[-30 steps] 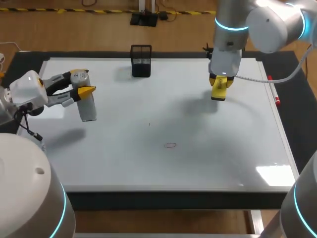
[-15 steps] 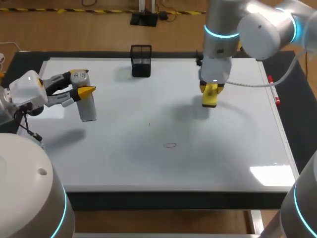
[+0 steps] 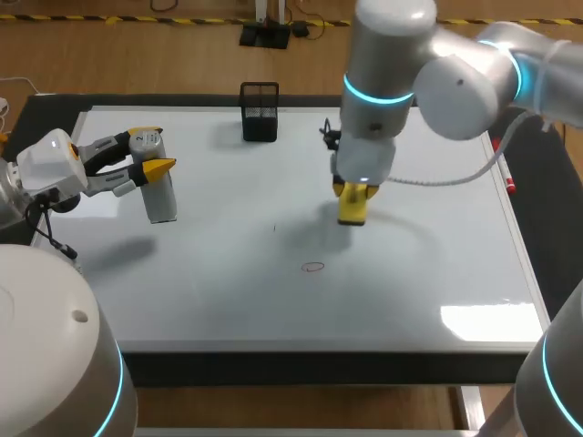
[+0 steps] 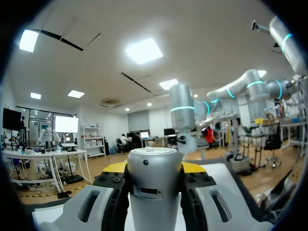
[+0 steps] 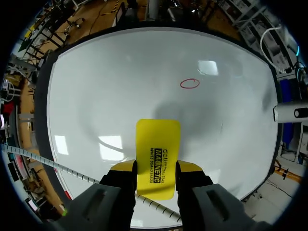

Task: Pick up the inspection probe, press it on each red-marked spot on the whiteboard one by one, put down the probe, pick up the eraser, and wipe off all the red marks.

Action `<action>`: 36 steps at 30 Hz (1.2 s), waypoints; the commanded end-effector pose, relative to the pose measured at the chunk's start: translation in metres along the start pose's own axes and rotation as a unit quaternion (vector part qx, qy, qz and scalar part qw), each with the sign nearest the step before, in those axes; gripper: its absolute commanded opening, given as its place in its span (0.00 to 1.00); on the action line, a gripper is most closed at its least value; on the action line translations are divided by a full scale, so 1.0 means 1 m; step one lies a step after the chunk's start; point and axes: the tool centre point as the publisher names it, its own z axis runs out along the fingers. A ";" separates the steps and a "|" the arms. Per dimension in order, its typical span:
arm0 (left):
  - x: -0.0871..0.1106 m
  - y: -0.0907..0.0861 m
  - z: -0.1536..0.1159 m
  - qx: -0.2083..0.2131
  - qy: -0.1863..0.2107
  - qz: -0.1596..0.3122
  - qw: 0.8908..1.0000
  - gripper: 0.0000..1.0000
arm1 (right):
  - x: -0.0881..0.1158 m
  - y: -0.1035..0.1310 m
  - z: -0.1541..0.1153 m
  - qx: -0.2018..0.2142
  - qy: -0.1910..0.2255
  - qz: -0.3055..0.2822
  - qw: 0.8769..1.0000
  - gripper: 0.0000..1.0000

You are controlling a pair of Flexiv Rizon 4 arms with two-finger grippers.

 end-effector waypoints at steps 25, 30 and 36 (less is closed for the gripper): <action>0.000 -0.001 0.000 0.000 -0.001 0.001 1.000 0.00 | -0.100 0.102 0.024 0.004 0.004 -0.083 0.997 0.00; 0.000 -0.001 0.000 0.000 -0.001 0.001 1.000 0.00 | -0.103 0.108 0.026 -0.001 -0.006 -0.089 0.996 0.00; 0.000 -0.001 0.000 0.000 -0.001 0.001 1.000 0.00 | -0.103 0.113 0.033 -0.006 -0.010 -0.088 0.996 0.00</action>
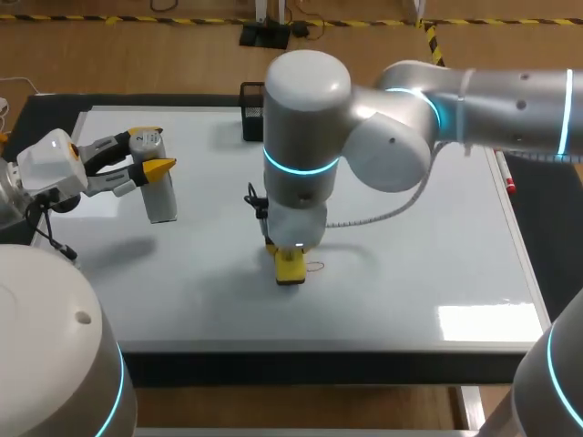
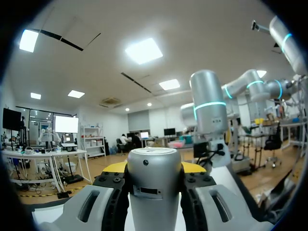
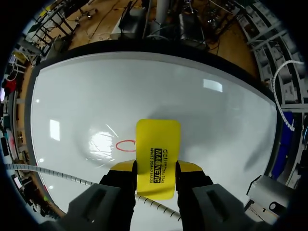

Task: Pick up the inspection probe, press it on each red-marked spot on the whiteboard one by one, put down the probe, pick up the eraser, and wipe off all the red marks.

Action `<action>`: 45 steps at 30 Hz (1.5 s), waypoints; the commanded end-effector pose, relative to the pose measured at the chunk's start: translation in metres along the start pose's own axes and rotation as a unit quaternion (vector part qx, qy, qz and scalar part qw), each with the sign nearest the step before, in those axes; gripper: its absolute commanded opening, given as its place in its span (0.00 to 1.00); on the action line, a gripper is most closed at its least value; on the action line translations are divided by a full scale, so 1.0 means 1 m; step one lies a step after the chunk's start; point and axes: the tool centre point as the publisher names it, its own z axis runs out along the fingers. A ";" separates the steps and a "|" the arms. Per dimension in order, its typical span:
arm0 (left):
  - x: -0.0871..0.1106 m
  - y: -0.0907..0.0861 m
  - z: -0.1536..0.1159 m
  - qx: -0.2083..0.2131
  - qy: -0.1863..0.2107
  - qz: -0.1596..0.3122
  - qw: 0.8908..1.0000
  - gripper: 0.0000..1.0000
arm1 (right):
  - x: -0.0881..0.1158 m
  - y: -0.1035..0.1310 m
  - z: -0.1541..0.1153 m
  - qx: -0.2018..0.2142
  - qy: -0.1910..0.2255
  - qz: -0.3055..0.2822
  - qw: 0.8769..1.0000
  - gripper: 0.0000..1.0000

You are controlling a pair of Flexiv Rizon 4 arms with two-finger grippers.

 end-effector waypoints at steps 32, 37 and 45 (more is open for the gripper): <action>0.000 -0.001 0.000 0.000 -0.001 0.001 1.000 0.00 | 0.027 0.005 0.010 0.002 0.016 0.009 1.000 0.00; 0.000 -0.001 0.000 0.000 -0.001 0.001 1.000 0.00 | 0.036 0.004 0.012 0.003 0.024 0.018 1.000 0.00; 0.000 -0.001 0.000 0.000 -0.001 0.001 1.000 0.00 | 0.049 0.003 0.012 0.004 0.033 0.029 0.999 0.00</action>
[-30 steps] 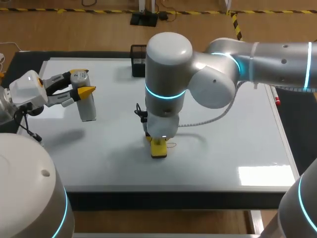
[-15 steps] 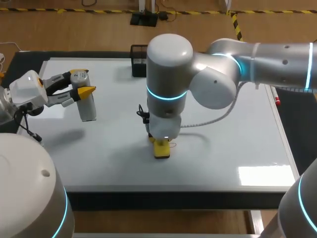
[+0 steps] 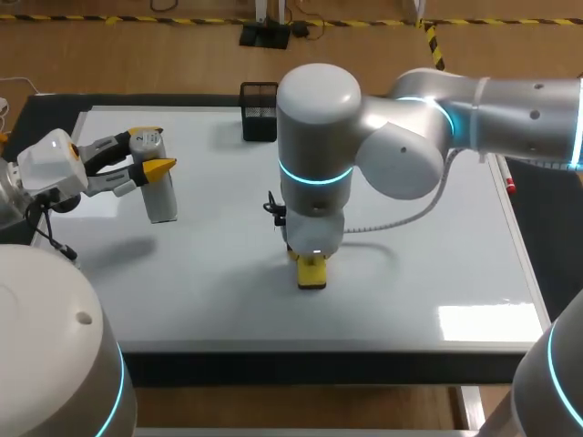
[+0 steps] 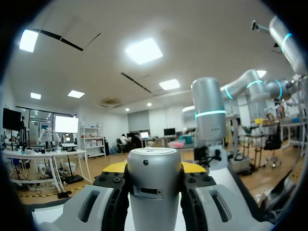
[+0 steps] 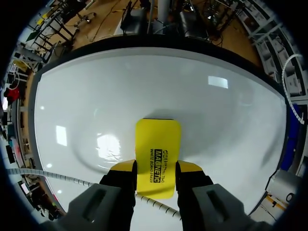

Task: Pick up the inspection probe, press it on each red-marked spot on the whiteboard one by one, put down the probe, pick up the eraser, and wipe off all the red marks.

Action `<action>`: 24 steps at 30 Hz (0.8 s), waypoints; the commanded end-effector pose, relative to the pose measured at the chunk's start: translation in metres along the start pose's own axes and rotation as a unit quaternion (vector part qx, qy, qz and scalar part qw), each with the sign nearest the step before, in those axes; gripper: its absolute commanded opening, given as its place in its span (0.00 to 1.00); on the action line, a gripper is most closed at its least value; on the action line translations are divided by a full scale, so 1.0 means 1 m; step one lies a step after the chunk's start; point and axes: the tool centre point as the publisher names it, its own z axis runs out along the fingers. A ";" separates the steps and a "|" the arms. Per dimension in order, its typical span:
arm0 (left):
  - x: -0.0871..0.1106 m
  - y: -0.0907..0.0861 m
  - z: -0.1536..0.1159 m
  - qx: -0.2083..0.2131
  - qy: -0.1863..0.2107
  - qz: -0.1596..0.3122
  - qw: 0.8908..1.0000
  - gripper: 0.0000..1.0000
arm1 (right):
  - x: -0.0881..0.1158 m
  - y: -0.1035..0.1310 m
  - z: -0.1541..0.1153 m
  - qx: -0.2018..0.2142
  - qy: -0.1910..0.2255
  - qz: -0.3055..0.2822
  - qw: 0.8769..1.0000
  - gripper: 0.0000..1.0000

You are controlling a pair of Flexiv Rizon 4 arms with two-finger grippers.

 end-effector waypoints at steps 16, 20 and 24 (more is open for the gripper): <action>0.000 -0.001 0.000 0.000 -0.001 0.001 1.000 0.00 | 0.050 -0.005 -0.006 0.008 0.018 0.033 0.999 0.00; 0.000 -0.001 0.000 0.000 -0.001 0.001 1.000 0.00 | 0.057 -0.007 -0.008 0.010 0.020 0.037 0.999 0.00; 0.000 -0.001 0.000 0.000 -0.001 0.001 1.000 0.00 | 0.058 -0.007 -0.008 0.011 0.021 0.038 0.999 0.00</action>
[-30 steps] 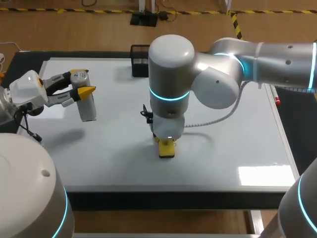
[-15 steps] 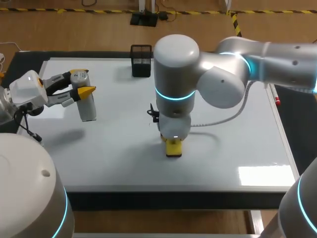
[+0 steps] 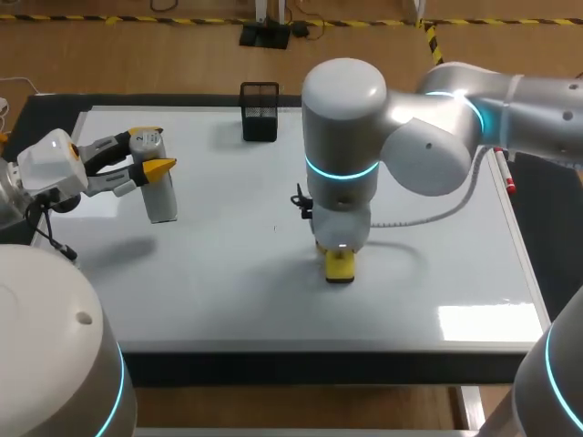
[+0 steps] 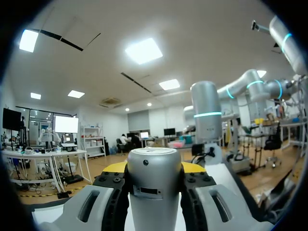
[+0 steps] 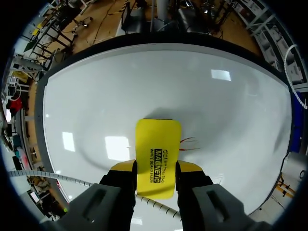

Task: Pick up the inspection probe, press it on each red-marked spot on the whiteboard one by one, put down the probe, pick up the eraser, and wipe off all the red marks.

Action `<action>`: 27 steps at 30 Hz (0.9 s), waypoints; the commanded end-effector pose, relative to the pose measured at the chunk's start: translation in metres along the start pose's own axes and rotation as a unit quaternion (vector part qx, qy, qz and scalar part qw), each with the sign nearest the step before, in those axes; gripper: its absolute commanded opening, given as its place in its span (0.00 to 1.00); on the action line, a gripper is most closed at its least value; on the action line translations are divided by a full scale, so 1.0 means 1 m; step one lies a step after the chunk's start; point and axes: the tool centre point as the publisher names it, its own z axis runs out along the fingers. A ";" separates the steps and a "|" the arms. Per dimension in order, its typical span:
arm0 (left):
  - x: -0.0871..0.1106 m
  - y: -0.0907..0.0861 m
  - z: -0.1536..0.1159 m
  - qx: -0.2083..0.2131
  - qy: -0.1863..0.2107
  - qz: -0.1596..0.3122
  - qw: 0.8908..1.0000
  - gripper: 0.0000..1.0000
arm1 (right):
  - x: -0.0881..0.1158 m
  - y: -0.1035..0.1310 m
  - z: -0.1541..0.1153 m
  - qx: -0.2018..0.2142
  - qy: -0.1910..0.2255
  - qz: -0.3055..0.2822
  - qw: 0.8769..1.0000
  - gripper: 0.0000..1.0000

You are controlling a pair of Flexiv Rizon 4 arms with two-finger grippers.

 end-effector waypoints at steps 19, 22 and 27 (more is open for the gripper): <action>0.000 -0.001 0.000 0.000 -0.001 0.001 1.000 0.00 | -0.067 0.004 -0.029 0.011 -0.069 -0.071 0.995 0.00; 0.000 -0.001 0.000 0.000 -0.001 0.001 1.000 0.00 | -0.083 0.005 -0.026 0.012 -0.075 -0.086 0.993 0.00; 0.000 -0.001 0.000 0.000 -0.001 0.001 1.000 0.00 | -0.097 0.008 -0.013 -0.002 -0.084 -0.107 0.991 0.00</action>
